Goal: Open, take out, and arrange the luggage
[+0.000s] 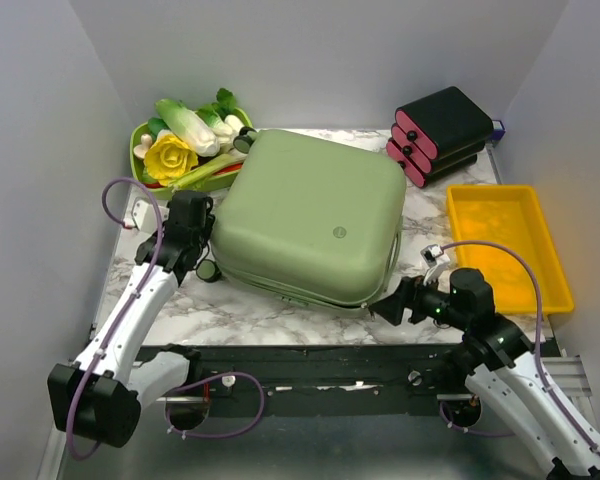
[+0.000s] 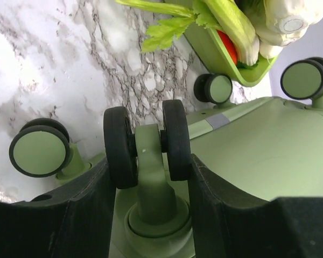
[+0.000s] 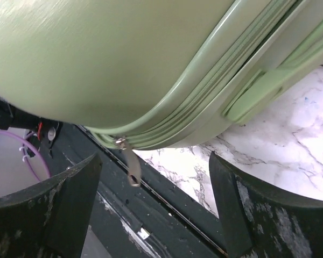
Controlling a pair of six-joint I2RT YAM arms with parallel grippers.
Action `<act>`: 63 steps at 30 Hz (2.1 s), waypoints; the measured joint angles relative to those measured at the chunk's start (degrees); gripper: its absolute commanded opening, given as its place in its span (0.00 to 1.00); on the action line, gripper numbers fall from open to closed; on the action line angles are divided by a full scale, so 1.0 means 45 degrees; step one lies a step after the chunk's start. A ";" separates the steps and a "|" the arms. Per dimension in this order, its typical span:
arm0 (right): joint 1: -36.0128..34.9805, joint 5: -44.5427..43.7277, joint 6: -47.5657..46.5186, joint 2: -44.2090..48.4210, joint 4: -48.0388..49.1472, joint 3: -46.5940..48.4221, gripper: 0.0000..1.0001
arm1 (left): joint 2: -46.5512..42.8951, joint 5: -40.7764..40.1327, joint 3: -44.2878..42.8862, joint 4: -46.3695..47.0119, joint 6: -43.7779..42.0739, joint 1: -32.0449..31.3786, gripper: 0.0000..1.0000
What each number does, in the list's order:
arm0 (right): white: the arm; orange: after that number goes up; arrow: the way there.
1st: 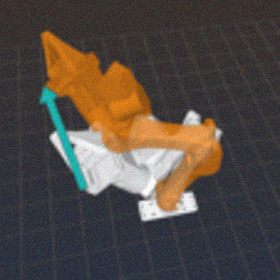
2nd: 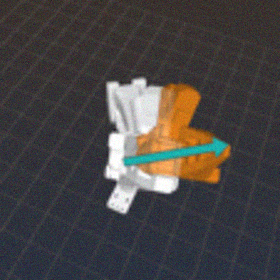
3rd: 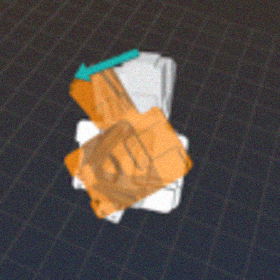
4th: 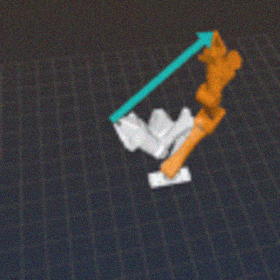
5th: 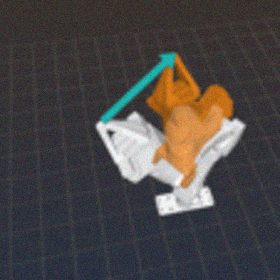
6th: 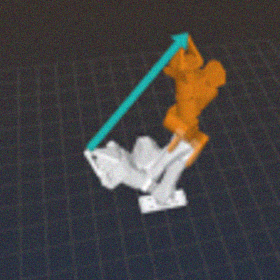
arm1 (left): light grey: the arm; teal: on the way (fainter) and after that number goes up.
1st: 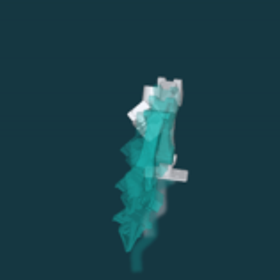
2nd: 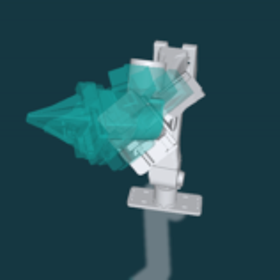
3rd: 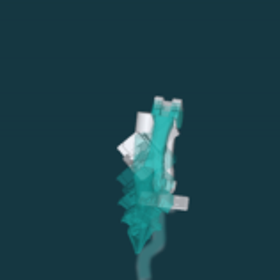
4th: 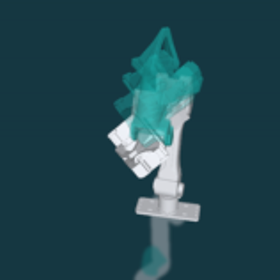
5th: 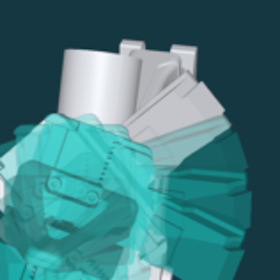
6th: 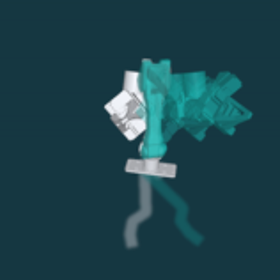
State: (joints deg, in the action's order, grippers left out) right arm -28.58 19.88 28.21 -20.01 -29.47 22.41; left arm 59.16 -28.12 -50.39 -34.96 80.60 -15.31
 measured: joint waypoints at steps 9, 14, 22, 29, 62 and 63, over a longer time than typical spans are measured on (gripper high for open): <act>-0.1083 0.0437 0.0233 -0.1603 0.1515 -0.0578 0.82 | 0.2200 0.0767 -0.1307 0.1491 -0.1889 0.0695 0.00; -0.2963 -0.0257 0.0942 -0.1705 0.1690 -0.0568 0.82 | 0.2127 0.0957 -0.1239 0.1598 -0.2069 0.0738 0.00; -0.6207 -0.2798 0.2710 -0.2866 0.2399 -0.0432 0.70 | 0.1253 0.1059 -0.0350 0.2268 -0.1957 0.0743 0.00; -0.7140 -0.4473 0.3419 -0.4512 0.2963 0.0189 0.56 | 0.0670 0.1112 0.0087 0.2453 -0.1953 0.0748 0.00; -0.7752 -1.1351 0.4439 -0.4833 -0.2885 0.2807 0.01 | -0.0767 0.1719 -0.1214 -0.0753 -0.2040 0.0374 0.00; -0.7703 -1.1594 0.4197 -0.4828 -0.2812 0.2788 0.01 | -0.0772 0.1802 -0.1214 -0.0729 -0.2035 0.0374 0.00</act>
State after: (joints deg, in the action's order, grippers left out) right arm -63.24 -32.29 47.09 -41.74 -42.13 34.96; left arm 55.68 -20.01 -55.86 -38.24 71.44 -13.63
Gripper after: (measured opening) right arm 0.014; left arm 0.578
